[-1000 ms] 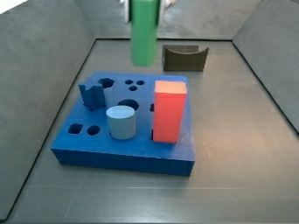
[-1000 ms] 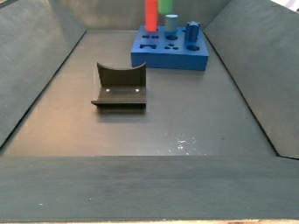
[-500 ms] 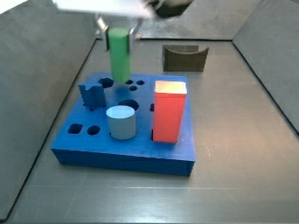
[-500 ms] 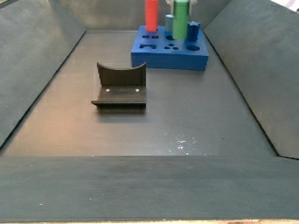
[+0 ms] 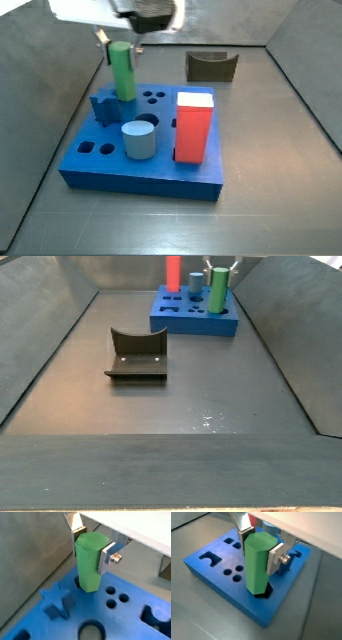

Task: Pick up the hexagon object. Move up. Place the hexagon object on the fixture. Regrasp the hexagon object. Move to above the board. Insert the hexagon object.
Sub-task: Insert the hexagon object.

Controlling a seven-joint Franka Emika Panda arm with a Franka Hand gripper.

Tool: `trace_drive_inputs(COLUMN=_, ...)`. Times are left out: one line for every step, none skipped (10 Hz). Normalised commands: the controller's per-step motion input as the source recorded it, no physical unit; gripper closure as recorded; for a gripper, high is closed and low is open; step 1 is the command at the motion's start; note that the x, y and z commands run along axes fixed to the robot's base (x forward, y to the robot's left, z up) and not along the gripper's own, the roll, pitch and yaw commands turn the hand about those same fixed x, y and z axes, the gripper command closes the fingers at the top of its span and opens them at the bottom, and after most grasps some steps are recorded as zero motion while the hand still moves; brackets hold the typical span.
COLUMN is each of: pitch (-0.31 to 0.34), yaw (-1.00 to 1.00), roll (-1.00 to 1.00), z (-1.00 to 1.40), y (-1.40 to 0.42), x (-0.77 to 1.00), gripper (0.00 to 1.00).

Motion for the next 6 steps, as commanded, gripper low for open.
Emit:
trace_drive_inputs(pitch=-0.080, yaw=-0.26, roll=-0.14, z=-0.34, y=0.30, x=-0.38, gripper=1.00)
trace_drive_inputs(pitch=-0.067, yaw=-0.24, roll=-0.13, z=-0.41, y=0.15, x=-0.20, gripper=1.00)
trace_drive_inputs(pitch=-0.104, yaw=-0.36, roll=-0.21, z=-0.52, y=-0.03, x=0.07, gripper=1.00)
trace_drive_inputs(pitch=-0.080, yaw=-0.46, roll=-0.28, z=-0.37, y=-0.15, x=0.19, gripper=1.00)
trace_drive_inputs(pitch=-0.141, yaw=-0.62, roll=-0.24, z=-0.13, y=-0.20, x=0.10, gripper=1.00)
trace_drive_inputs(pitch=-0.131, yaw=-0.65, roll=-0.22, z=-0.13, y=-0.19, x=0.07, gripper=1.00)
